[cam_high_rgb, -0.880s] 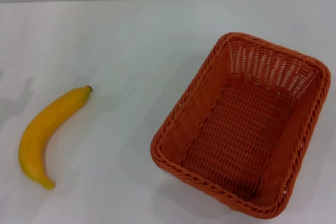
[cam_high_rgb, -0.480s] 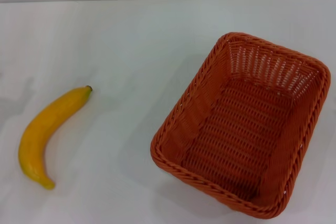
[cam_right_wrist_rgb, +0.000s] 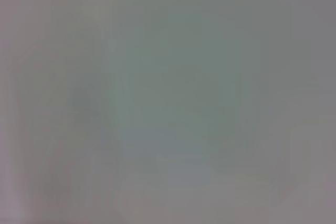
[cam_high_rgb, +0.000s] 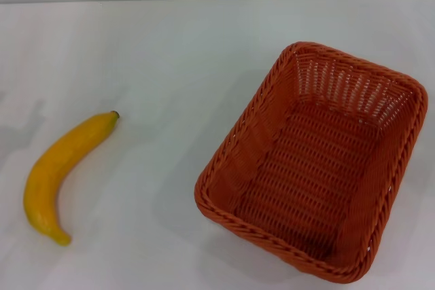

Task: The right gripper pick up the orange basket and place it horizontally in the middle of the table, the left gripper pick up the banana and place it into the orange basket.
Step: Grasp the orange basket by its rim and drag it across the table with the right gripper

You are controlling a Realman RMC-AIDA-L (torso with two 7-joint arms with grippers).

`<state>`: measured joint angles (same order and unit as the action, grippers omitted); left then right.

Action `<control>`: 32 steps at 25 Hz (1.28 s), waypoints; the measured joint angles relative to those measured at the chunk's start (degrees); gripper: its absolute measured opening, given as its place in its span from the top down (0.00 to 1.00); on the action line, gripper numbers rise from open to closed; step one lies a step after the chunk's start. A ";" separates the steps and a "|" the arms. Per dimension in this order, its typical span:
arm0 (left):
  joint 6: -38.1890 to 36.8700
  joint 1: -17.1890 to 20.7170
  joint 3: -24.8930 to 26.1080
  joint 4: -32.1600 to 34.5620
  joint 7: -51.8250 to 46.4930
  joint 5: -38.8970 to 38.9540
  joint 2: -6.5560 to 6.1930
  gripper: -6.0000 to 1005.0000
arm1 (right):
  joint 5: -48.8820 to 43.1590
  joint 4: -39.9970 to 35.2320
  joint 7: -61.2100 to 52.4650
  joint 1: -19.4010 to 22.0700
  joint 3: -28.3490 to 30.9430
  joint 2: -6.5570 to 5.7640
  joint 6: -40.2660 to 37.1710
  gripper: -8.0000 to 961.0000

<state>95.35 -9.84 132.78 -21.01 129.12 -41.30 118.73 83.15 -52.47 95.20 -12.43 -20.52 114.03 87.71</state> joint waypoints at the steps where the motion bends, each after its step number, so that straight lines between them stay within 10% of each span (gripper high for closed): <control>1: 0.00 0.00 0.02 0.01 0.00 -0.01 0.00 0.14 | -2.64 -3.25 -3.29 -1.25 -1.48 -0.29 -0.04 0.15; 15: 0.47 -0.29 -0.21 0.09 -0.17 -0.31 0.00 0.14 | -31.88 -16.40 -33.20 -25.26 -24.04 -7.18 5.47 0.17; 32: 2.30 2.00 -0.24 0.12 -0.19 -1.16 0.00 0.14 | -63.32 3.18 -37.57 -48.15 -32.17 -0.75 2.09 0.19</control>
<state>97.65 -7.84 132.54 -20.90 128.93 -42.46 118.74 19.84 -49.30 57.63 -60.58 -52.68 113.28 89.81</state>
